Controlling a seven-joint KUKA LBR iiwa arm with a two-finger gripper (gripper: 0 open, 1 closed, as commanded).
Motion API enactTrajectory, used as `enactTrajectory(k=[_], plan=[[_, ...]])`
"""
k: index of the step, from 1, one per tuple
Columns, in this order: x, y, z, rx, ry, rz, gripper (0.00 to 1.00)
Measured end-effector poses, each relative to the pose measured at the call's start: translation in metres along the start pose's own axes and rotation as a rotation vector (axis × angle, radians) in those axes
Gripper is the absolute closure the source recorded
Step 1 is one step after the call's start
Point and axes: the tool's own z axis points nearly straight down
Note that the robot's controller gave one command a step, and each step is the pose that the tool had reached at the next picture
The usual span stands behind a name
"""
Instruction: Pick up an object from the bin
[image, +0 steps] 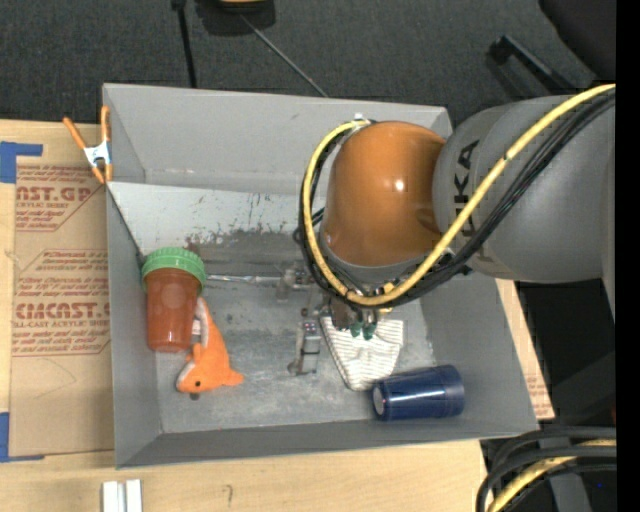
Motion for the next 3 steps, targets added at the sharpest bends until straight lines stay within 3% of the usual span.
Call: enactTrajectory(k=[1, 2, 3], plan=[[0.01, 0.04, 0.059, 0.0, -0.004, -0.084, 0.0], [0.016, 0.092, 0.068, -0.002, -0.001, -0.235, 0.0], [0.017, 0.086, 0.074, 0.0, 0.001, -0.199, 0.0]])
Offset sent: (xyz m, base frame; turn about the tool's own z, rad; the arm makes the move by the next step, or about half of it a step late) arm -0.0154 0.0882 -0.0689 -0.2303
